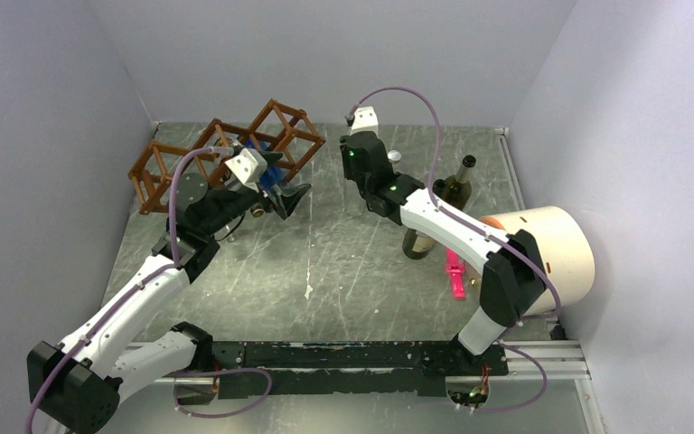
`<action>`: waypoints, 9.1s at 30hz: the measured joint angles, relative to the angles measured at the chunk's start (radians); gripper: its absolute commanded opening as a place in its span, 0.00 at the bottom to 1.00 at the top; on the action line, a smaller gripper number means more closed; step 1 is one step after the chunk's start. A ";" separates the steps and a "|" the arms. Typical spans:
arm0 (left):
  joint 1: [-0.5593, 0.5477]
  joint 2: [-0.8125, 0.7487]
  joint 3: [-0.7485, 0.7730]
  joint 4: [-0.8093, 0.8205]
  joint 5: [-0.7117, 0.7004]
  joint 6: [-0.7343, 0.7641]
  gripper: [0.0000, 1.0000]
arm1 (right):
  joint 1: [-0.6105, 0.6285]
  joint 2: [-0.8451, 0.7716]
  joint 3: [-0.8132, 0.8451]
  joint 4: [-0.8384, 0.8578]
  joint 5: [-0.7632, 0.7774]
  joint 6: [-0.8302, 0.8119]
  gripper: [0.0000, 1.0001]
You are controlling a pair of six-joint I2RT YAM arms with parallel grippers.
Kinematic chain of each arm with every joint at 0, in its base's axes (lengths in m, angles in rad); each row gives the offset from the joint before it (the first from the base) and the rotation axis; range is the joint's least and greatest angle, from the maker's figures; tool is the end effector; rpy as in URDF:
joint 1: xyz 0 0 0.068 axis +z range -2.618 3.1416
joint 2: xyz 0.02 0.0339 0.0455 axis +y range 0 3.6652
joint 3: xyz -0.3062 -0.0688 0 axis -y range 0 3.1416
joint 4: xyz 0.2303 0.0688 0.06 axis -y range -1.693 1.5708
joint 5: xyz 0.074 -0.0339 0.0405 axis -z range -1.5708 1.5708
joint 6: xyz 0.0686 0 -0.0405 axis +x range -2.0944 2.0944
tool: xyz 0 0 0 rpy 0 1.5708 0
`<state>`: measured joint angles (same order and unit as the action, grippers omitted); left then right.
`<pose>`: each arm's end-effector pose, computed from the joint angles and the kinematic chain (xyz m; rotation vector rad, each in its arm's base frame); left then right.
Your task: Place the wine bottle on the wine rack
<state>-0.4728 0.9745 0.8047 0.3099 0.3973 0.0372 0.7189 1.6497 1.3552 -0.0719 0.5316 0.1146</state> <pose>0.1847 -0.1243 0.4062 0.6838 1.3050 -0.6391 0.3286 0.2414 0.3616 -0.2204 1.8722 0.0543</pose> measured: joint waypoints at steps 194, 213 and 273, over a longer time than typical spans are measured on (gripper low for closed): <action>0.129 0.060 0.134 -0.352 -0.733 -0.211 1.00 | 0.045 0.197 0.053 -0.098 -0.441 0.176 0.00; 0.129 0.065 0.109 -0.298 -0.664 -0.197 1.00 | 0.031 0.445 0.335 -0.053 -0.414 -0.019 0.11; 0.129 0.073 0.096 -0.277 -0.636 -0.190 1.00 | 0.027 0.466 0.425 0.001 -0.347 -0.109 0.87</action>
<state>-0.3435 1.0477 0.9009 0.0330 -0.2386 -0.1532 0.7460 2.1159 1.7802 -0.0711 0.1844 0.0059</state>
